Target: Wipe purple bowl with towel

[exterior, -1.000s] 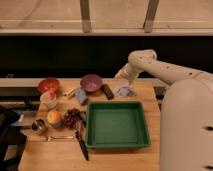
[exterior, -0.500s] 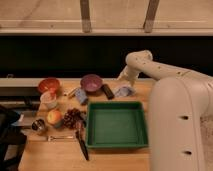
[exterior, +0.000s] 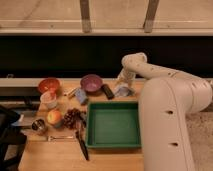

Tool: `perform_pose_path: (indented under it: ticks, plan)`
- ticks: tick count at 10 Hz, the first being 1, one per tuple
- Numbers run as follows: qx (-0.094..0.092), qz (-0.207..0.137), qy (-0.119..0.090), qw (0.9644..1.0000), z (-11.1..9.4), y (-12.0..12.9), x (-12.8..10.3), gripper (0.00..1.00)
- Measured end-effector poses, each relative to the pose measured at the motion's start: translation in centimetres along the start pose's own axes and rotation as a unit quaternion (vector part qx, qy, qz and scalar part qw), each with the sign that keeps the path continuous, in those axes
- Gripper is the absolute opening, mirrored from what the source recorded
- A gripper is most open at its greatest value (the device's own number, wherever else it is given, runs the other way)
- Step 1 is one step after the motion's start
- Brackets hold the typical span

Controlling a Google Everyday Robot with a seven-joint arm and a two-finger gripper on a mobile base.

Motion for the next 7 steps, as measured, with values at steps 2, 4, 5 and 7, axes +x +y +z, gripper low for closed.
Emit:
perform_pose_path:
  ticks: [2,4,5,7]
  plan:
    - [0.004,-0.003,0.009,0.9999,1.1,0.0,0.4,0.65]
    - [0.002,0.013,0.025,0.9996,3.0,-0.3,1.1,0.65]
    - [0.003,0.023,0.029,0.9993,3.7,-0.7,1.3,0.65]
    - [0.005,0.044,0.036,0.9984,4.5,-1.5,1.3,0.65]
